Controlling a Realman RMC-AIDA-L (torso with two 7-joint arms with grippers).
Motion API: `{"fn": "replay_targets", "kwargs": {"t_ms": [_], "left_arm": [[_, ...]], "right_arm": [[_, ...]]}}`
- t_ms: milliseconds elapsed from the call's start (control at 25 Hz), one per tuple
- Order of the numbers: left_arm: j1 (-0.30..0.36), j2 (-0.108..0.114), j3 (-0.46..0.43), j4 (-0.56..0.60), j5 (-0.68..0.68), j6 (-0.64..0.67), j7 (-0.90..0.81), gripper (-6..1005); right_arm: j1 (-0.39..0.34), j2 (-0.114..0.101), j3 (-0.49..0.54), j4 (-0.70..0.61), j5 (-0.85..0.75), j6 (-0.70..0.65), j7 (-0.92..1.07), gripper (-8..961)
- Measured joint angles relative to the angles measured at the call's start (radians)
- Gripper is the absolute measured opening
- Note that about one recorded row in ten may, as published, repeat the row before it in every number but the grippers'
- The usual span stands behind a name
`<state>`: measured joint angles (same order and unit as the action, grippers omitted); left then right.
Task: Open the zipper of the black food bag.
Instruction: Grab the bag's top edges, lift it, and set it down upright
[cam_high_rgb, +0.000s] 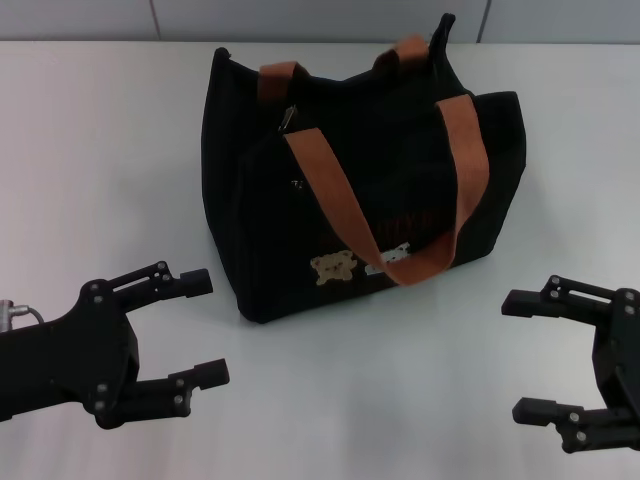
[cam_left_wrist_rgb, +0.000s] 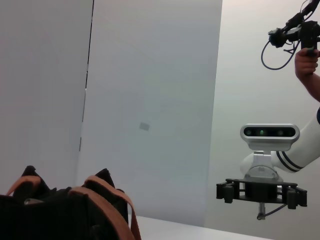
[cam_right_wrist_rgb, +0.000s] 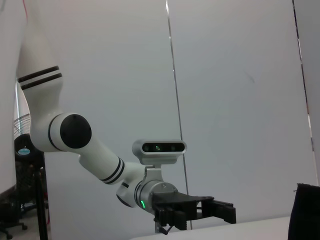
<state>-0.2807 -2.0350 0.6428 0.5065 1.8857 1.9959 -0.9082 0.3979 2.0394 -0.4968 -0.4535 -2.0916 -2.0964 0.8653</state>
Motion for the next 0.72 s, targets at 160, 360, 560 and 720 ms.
{"fn": "replay_targets", "kwargs": {"t_ms": [160,360,560,720], "left_arm": [[0.0,-0.004,0.0,0.002,0.0,-0.001,-0.005,831],[-0.001,-0.008,0.002,0.006,0.0,-0.005,-0.009,832],[-0.003,-0.014,0.002,-0.001,0.0,-0.04,-0.01,830],[-0.005,-0.034,-0.001,-0.026,-0.007,-0.111,0.001,828]], "right_arm": [[0.007,0.002,0.0,0.0,0.0,0.007,0.001,838],[0.009,0.01,0.007,0.0,0.001,0.01,0.0,838],[0.007,0.012,0.008,0.0,0.003,0.013,0.001,838],[-0.004,0.012,0.019,0.0,0.004,0.035,0.007,837]]}}
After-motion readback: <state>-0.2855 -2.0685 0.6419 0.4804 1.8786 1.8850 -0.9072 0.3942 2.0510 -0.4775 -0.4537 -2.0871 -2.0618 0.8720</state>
